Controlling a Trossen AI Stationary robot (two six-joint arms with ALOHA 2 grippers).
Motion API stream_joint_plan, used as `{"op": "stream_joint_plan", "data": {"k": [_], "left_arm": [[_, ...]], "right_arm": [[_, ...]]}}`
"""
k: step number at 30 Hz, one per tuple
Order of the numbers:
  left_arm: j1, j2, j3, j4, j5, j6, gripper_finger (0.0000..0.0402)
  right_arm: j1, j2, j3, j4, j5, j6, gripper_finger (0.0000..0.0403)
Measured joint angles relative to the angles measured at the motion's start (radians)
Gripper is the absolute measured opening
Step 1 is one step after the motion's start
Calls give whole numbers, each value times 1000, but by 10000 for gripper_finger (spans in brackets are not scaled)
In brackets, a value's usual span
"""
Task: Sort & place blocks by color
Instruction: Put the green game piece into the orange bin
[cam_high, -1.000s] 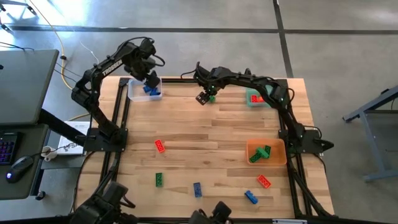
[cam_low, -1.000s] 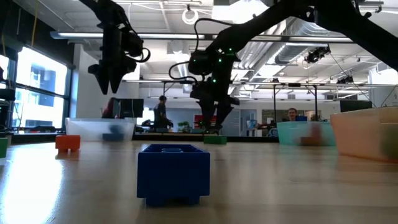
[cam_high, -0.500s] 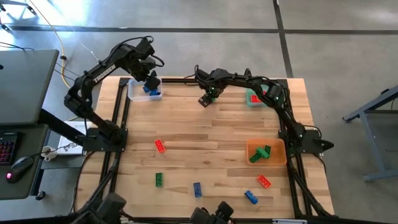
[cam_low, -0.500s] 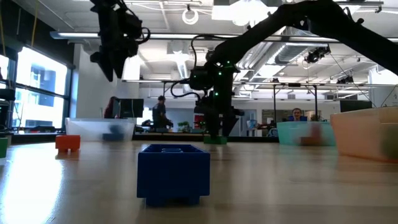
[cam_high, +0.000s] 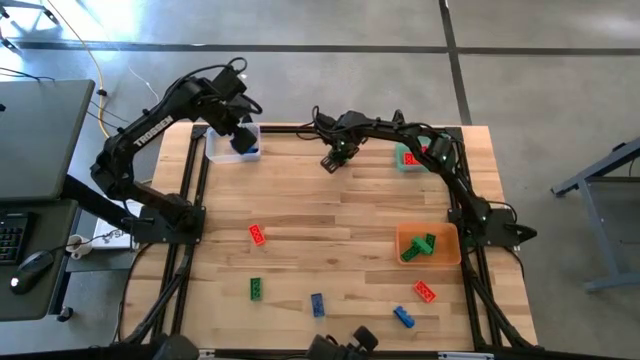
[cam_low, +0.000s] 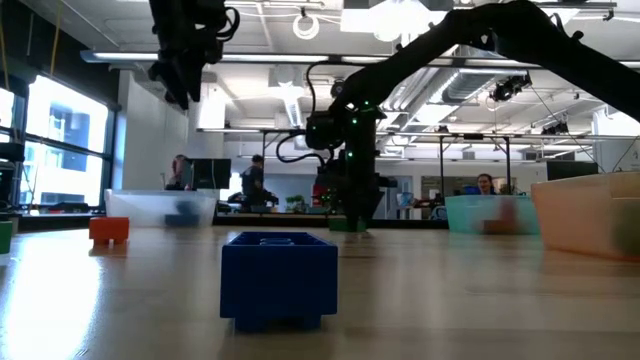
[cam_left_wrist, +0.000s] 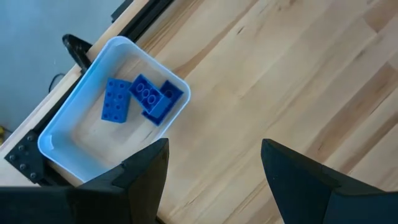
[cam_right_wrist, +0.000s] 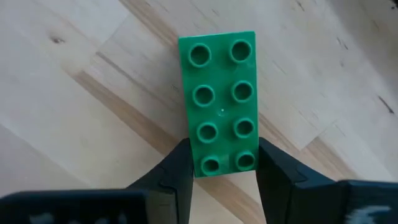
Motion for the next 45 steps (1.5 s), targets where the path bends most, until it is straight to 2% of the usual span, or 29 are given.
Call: {"op": "stream_joint_plan", "data": {"k": [8,15,27,39,45], "left_arm": [[0,-2,0,1,-4,29,243],[-4,-2,0,4,-4,63,243],[-58,-2,0,54,0,81,243],[-124,-2,0,100,0,92,243],[-131,-1,0,121,0,91,243]], "right_arm": [[49,-29,10,-91,0,58,111],[153,-100,11,-107,17,188,111],[346,-173,11,-230,172,386,111],[488,-177,11,-537,280,582,111],[534,-209,-28,-536,306,614,111]]}}
